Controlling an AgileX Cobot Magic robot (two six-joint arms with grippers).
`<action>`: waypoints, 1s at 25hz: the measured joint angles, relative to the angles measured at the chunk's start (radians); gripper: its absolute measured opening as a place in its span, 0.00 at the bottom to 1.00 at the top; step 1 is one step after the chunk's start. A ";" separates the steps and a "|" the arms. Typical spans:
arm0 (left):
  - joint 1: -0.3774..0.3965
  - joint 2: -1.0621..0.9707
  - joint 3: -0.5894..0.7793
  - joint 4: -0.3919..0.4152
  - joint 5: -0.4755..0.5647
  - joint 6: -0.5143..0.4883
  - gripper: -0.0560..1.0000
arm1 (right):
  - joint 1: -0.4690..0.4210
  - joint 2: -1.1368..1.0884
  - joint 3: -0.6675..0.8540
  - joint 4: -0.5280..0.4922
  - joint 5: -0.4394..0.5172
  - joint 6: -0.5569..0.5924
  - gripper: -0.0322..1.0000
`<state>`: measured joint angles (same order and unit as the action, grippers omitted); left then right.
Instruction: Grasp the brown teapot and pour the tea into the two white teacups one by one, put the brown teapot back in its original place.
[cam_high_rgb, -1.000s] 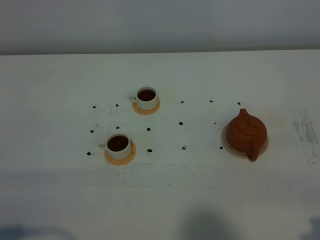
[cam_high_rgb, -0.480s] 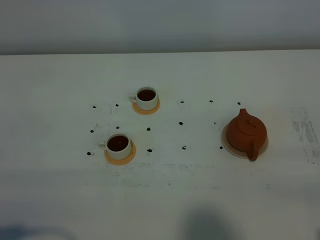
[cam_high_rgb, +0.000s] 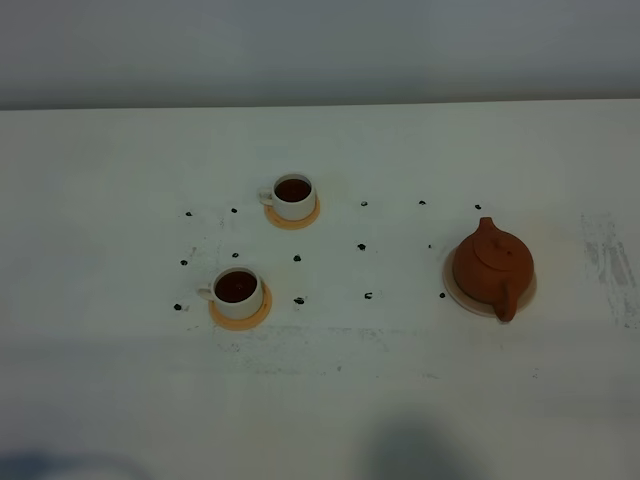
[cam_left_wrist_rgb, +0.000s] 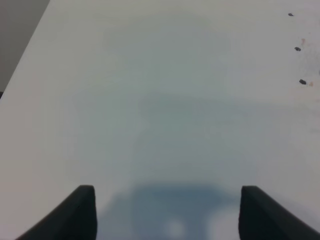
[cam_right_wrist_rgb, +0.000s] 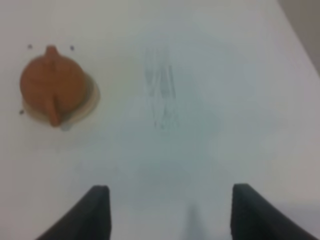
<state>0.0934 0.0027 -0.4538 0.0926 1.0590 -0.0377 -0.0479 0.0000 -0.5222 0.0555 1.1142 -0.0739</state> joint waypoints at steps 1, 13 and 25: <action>0.000 0.000 0.000 0.000 0.000 0.000 0.59 | 0.000 -0.005 0.000 0.000 0.000 0.000 0.52; 0.000 0.000 0.000 0.000 0.000 0.000 0.59 | 0.000 -0.007 0.001 0.013 0.000 0.000 0.52; 0.000 0.000 0.000 0.000 0.000 0.000 0.59 | 0.000 -0.007 0.001 0.017 0.000 0.000 0.52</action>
<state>0.0934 0.0027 -0.4538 0.0926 1.0590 -0.0377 -0.0479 -0.0067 -0.5214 0.0724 1.1142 -0.0739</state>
